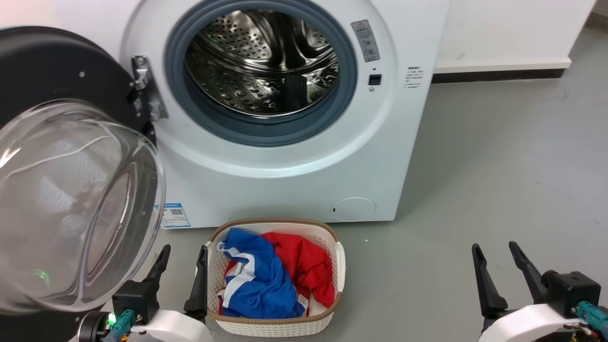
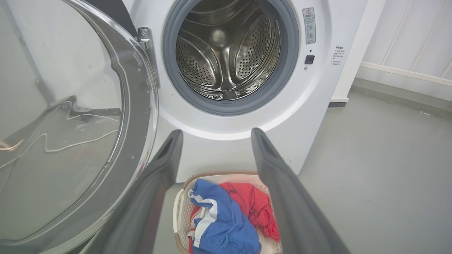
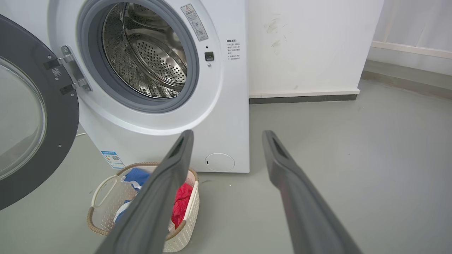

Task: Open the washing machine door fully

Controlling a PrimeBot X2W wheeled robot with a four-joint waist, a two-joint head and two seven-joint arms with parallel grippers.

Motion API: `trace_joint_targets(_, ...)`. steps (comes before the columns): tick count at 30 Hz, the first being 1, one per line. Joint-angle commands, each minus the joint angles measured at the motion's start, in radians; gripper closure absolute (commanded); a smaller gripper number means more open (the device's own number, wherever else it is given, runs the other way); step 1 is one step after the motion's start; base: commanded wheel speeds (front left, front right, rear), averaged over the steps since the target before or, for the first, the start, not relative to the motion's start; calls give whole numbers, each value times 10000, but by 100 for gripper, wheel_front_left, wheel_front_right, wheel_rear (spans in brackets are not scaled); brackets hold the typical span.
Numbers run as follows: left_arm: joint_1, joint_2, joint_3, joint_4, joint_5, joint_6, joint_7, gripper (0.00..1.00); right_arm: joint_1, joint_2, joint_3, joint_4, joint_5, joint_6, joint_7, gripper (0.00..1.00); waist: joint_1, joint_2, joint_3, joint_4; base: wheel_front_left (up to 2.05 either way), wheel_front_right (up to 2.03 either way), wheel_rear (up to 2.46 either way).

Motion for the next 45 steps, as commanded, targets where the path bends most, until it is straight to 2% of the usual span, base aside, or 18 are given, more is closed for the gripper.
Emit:
trace_joint_targets(1,-7,58,47,50,-18,1,-74,0,32,-32,36,-40,-29,1,11,0,0,0,-17,-156,0,0,0)
trace_joint_targets(26,86,60,95,242,33,183,-252,0,117,-51,17,-144,-99,1,36,0,0,0,29,-295,0,0,0)
trace_joint_targets(27,114,72,83,235,4,140,-178,100,55,-61,12,-101,-30,0,13,100,0,0,28,-295,0,0,0)
trace_joint_targets(31,284,-109,34,468,-128,95,-113,100,152,-42,16,209,147,0,18,100,0,0,28,-293,0,0,0)
trace_joint_targets(45,30,-544,779,598,-2379,-443,521,100,-275,-36,-133,626,2900,0,276,100,0,0,68,-229,0,0,0)
